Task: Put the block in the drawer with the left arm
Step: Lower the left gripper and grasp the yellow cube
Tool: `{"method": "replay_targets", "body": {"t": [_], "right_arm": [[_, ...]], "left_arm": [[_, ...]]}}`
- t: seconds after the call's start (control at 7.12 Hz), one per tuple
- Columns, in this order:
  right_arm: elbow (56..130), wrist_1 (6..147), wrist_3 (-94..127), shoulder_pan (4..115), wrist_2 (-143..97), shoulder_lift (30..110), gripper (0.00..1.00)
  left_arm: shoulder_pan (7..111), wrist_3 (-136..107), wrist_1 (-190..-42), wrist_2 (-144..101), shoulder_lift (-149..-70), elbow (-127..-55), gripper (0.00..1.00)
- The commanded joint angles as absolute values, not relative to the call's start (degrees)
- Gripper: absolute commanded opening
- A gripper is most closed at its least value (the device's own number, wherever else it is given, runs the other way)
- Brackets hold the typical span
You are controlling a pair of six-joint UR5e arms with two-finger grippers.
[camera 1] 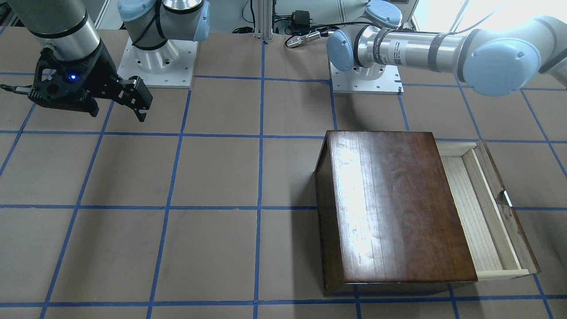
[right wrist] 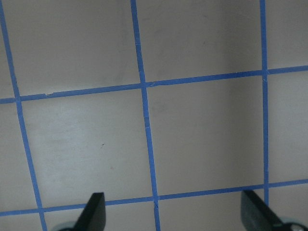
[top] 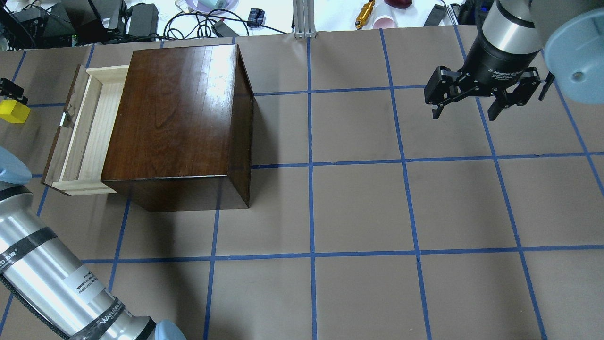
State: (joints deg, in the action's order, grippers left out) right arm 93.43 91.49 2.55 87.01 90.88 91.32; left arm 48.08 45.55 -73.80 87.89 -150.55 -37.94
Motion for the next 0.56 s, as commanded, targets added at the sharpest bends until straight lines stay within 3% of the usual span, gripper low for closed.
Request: {"method": "replay_targets", "body": {"t": [0.0,0.42], "right_arm": [[93.43,91.49,2.55,87.01,90.88,91.32,1.0],[93.43,91.49,2.55,87.01,90.88,91.32,1.0]], "left_arm": [[47.29,46.93,-73.57,87.8,-150.9,-37.62,1.0],[46.76,49.92,-70.76,85.97,-152.4,-37.35,1.0]]}}
